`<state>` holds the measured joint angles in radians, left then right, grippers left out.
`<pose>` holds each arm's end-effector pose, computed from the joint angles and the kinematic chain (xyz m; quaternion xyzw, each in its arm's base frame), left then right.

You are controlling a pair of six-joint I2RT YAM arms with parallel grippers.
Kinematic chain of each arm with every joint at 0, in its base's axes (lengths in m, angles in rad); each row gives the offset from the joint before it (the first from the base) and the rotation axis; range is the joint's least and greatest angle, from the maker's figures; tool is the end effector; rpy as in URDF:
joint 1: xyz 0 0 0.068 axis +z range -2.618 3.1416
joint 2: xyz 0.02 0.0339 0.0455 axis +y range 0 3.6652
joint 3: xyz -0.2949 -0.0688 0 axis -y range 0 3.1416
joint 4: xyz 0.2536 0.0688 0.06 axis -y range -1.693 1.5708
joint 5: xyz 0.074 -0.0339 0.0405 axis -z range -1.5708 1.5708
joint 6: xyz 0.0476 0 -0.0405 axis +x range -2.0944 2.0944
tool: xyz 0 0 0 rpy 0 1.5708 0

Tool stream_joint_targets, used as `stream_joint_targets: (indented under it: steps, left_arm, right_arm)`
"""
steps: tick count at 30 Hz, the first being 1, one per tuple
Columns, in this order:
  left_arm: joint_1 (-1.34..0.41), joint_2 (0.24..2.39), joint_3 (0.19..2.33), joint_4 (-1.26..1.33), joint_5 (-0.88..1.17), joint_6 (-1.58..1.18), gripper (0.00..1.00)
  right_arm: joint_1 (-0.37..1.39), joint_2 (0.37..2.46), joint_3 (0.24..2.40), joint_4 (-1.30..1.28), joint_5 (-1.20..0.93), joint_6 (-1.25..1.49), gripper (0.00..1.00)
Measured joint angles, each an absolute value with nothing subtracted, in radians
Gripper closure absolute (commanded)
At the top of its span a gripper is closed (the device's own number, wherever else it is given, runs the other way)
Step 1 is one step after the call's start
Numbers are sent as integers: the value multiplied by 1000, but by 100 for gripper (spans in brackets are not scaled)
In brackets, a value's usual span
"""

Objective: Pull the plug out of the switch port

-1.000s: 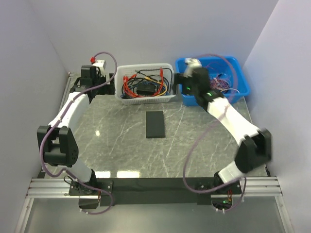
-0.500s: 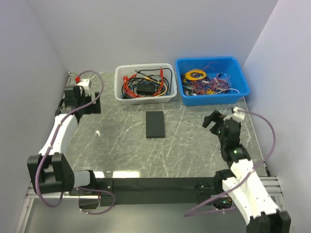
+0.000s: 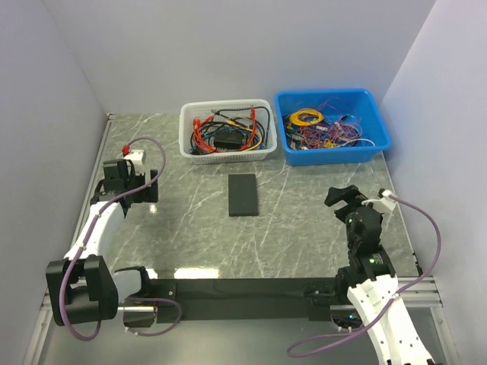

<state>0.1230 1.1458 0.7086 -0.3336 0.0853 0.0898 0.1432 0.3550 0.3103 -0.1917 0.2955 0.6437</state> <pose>0.2393 0.0255 0.2445 0.0013 0.9204 0.0023 0.3910 0.1165 0.0028 0.2366 0.2807 0.7302 0.1278 0.6096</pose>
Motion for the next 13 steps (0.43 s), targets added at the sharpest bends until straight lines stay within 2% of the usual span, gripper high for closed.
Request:
stream_joint_targets:
  steps: [13]
  left_arm:
    - [123,1183,709,-317,102,93,1]
  right_arm:
    - [143,376,245,-178,290,723,0]
